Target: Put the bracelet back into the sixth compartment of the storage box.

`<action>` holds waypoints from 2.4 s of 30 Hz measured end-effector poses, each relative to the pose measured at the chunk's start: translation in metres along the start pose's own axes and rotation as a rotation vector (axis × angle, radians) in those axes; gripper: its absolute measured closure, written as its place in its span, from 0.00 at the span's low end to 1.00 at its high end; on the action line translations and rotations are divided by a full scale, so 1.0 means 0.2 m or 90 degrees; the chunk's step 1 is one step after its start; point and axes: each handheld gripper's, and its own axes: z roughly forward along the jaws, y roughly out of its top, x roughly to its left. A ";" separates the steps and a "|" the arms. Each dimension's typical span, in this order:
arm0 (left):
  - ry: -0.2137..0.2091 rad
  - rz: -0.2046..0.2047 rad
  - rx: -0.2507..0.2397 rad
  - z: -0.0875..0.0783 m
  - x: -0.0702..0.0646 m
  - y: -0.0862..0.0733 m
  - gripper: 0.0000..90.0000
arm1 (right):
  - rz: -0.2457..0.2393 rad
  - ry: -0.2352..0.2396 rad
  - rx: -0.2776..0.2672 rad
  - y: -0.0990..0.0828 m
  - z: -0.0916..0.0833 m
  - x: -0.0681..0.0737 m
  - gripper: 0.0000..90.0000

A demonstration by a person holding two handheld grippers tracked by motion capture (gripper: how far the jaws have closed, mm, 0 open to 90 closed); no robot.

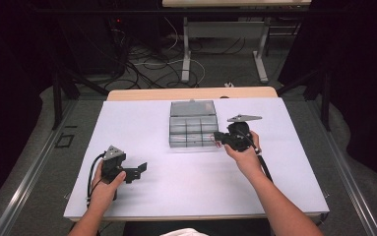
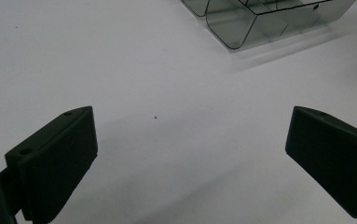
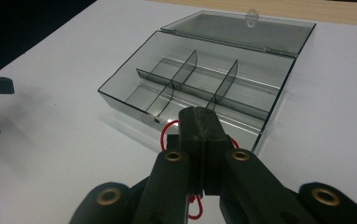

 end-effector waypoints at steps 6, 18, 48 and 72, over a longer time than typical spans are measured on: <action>0.001 0.000 0.001 0.00 0.00 0.00 0.02 | 0.001 -0.003 0.000 0.03 0.02 0.00 1.00; 0.001 0.000 0.001 0.00 0.00 0.00 0.02 | 0.001 -0.008 0.007 0.08 0.07 0.01 1.00; 0.001 0.000 0.000 0.00 0.01 0.00 0.02 | 0.005 -0.033 0.024 0.12 0.23 -0.03 1.00; 0.002 0.000 0.000 -0.01 0.01 0.00 0.02 | 0.030 -0.045 0.040 0.11 0.33 -0.09 1.00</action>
